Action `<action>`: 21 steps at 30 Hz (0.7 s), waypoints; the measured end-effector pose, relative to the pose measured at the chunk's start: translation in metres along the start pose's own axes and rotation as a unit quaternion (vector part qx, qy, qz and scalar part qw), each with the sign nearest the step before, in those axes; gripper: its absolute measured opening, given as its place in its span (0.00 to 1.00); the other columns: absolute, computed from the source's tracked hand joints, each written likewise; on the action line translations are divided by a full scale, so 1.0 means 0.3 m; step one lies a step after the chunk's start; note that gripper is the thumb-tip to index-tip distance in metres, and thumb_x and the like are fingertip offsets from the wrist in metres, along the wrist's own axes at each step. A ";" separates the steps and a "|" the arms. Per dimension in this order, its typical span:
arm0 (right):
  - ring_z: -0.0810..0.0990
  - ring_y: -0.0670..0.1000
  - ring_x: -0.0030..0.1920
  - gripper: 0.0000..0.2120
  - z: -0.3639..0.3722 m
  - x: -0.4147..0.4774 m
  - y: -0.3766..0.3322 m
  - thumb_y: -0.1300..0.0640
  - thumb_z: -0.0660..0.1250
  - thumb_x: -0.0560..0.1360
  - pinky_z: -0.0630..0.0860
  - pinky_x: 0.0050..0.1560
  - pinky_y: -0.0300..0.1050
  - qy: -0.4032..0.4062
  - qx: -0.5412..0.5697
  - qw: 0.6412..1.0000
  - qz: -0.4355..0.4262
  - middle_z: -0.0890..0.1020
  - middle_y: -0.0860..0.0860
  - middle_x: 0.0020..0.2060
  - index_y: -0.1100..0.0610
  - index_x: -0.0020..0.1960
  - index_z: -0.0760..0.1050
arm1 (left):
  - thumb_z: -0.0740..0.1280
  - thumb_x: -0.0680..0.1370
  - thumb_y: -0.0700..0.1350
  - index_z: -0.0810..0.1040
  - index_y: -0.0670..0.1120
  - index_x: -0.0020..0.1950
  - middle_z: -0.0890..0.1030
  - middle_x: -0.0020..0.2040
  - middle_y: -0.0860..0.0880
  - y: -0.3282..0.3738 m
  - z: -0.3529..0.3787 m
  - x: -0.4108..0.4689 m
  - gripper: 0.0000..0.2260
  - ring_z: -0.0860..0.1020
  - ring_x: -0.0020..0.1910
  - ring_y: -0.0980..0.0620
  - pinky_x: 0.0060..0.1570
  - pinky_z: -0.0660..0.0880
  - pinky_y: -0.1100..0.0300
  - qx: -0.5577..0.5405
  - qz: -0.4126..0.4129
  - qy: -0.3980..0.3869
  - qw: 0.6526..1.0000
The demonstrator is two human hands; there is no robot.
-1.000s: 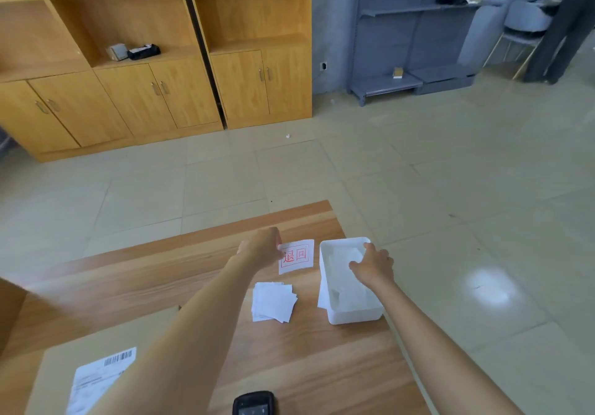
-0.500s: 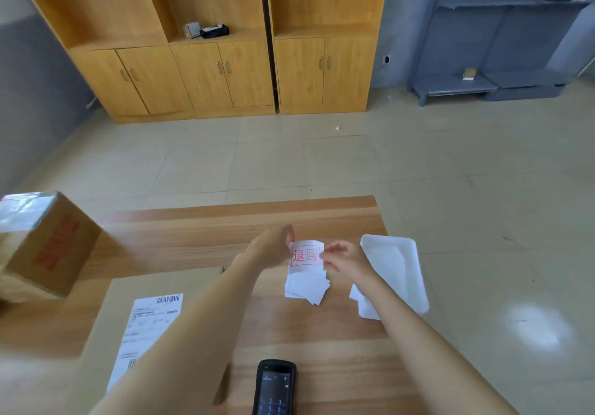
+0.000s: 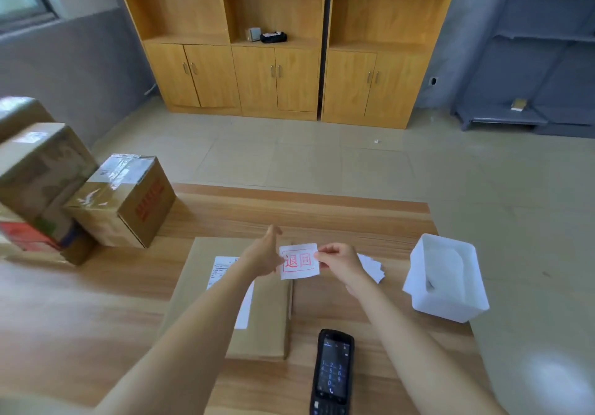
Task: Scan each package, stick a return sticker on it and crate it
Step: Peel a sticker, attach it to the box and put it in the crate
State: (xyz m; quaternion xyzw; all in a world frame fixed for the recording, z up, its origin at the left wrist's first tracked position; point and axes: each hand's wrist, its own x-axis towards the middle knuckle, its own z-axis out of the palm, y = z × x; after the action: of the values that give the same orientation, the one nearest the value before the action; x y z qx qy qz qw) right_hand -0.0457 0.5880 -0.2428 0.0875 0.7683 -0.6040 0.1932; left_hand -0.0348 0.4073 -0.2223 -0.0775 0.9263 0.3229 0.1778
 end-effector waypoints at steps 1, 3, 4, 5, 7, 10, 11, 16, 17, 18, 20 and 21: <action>0.79 0.48 0.40 0.04 0.040 -0.016 -0.001 0.63 0.69 0.73 0.75 0.49 0.41 0.002 -0.011 1.000 -0.001 0.81 0.52 0.42 0.56 0.42 0.76 | 0.64 0.77 0.38 0.60 0.44 0.66 0.80 0.46 0.42 -0.038 -0.012 -0.024 0.20 0.78 0.36 0.46 0.36 0.72 0.57 -0.017 -0.007 -0.002 1.000; 0.79 0.48 0.43 0.05 0.117 -0.052 0.010 0.62 0.70 0.73 0.75 0.49 0.40 0.018 -0.037 0.999 -0.001 0.81 0.49 0.41 0.54 0.40 0.77 | 0.65 0.77 0.38 0.60 0.42 0.66 0.79 0.45 0.42 -0.115 -0.029 -0.074 0.20 0.78 0.35 0.47 0.32 0.69 0.59 -0.045 -0.025 -0.002 0.999; 0.79 0.48 0.43 0.06 0.155 -0.073 0.022 0.62 0.70 0.73 0.73 0.48 0.39 0.029 -0.044 0.999 0.000 0.81 0.49 0.39 0.54 0.39 0.77 | 0.65 0.77 0.38 0.61 0.41 0.65 0.79 0.45 0.42 -0.153 -0.030 -0.095 0.19 0.78 0.36 0.47 0.32 0.69 0.60 -0.054 -0.035 -0.003 0.998; 0.78 0.48 0.42 0.07 0.191 -0.095 0.036 0.64 0.70 0.73 0.72 0.45 0.36 0.041 -0.040 0.998 0.002 0.80 0.49 0.39 0.55 0.38 0.76 | 0.65 0.77 0.39 0.62 0.41 0.64 0.78 0.46 0.42 -0.188 -0.026 -0.112 0.18 0.78 0.35 0.48 0.32 0.69 0.60 -0.059 -0.043 -0.006 0.997; 0.76 0.46 0.37 0.04 0.253 -0.134 0.075 0.68 0.68 0.73 0.70 0.36 0.28 0.060 -0.013 0.998 0.017 0.78 0.53 0.40 0.60 0.42 0.76 | 0.66 0.77 0.39 0.64 0.41 0.61 0.77 0.45 0.42 -0.246 -0.007 -0.138 0.16 0.76 0.33 0.51 0.32 0.70 0.59 -0.072 -0.057 -0.017 0.996; 0.76 0.47 0.39 0.03 0.306 -0.180 0.135 0.66 0.68 0.74 0.71 0.37 0.30 0.084 -0.003 0.996 0.032 0.79 0.53 0.41 0.61 0.46 0.76 | 0.68 0.77 0.41 0.63 0.43 0.55 0.76 0.45 0.43 -0.307 0.026 -0.161 0.14 0.75 0.37 0.49 0.38 0.70 0.58 -0.087 -0.066 -0.029 0.994; 0.78 0.48 0.42 0.02 0.313 -0.193 0.152 0.65 0.68 0.74 0.71 0.41 0.34 0.091 -0.017 0.995 0.035 0.79 0.52 0.41 0.59 0.45 0.77 | 0.68 0.76 0.42 0.63 0.44 0.54 0.75 0.46 0.43 -0.321 0.037 -0.166 0.14 0.74 0.40 0.47 0.41 0.70 0.57 -0.085 -0.068 -0.030 0.994; 0.79 0.48 0.45 0.04 0.330 -0.238 0.206 0.62 0.69 0.73 0.72 0.46 0.40 0.124 -0.072 0.989 0.036 0.82 0.49 0.42 0.58 0.47 0.81 | 0.69 0.76 0.45 0.62 0.45 0.53 0.73 0.47 0.46 -0.349 0.081 -0.196 0.15 0.71 0.43 0.47 0.40 0.65 0.58 -0.059 -0.077 -0.027 0.995; 0.79 0.48 0.45 0.04 0.332 -0.242 0.213 0.61 0.69 0.73 0.73 0.47 0.40 0.127 -0.080 0.988 0.033 0.82 0.50 0.43 0.58 0.47 0.81 | 0.68 0.76 0.45 0.62 0.45 0.52 0.73 0.47 0.47 -0.349 0.087 -0.203 0.15 0.72 0.43 0.47 0.39 0.65 0.58 -0.053 -0.076 -0.026 0.995; 0.79 0.47 0.45 0.05 0.336 -0.246 0.220 0.61 0.70 0.73 0.73 0.46 0.40 0.127 -0.088 0.988 0.031 0.82 0.50 0.43 0.58 0.48 0.81 | 0.68 0.76 0.45 0.62 0.45 0.52 0.74 0.47 0.47 -0.352 0.093 -0.209 0.15 0.73 0.44 0.46 0.40 0.65 0.58 -0.046 -0.076 -0.024 0.996; 0.78 0.46 0.44 0.05 0.345 -0.252 0.235 0.62 0.70 0.73 0.71 0.45 0.39 0.121 -0.108 0.986 0.026 0.81 0.49 0.41 0.59 0.48 0.82 | 0.68 0.77 0.45 0.61 0.45 0.52 0.74 0.47 0.47 -0.363 0.105 -0.224 0.15 0.75 0.50 0.44 0.44 0.65 0.58 -0.018 -0.079 -0.020 0.997; 0.77 0.46 0.44 0.05 0.352 -0.254 0.242 0.61 0.70 0.73 0.71 0.44 0.39 0.118 -0.119 0.985 0.024 0.81 0.48 0.41 0.58 0.48 0.82 | 0.67 0.77 0.45 0.61 0.45 0.52 0.75 0.48 0.47 -0.368 0.109 -0.231 0.15 0.76 0.53 0.44 0.45 0.65 0.58 0.000 -0.079 -0.016 0.997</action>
State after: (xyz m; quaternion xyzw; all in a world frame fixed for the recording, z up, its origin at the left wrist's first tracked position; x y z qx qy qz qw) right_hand 0.0706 0.5126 -0.2977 0.1530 0.8500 -0.4885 0.1242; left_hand 0.0669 0.3436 -0.2828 -0.1450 0.9144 0.3094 0.2172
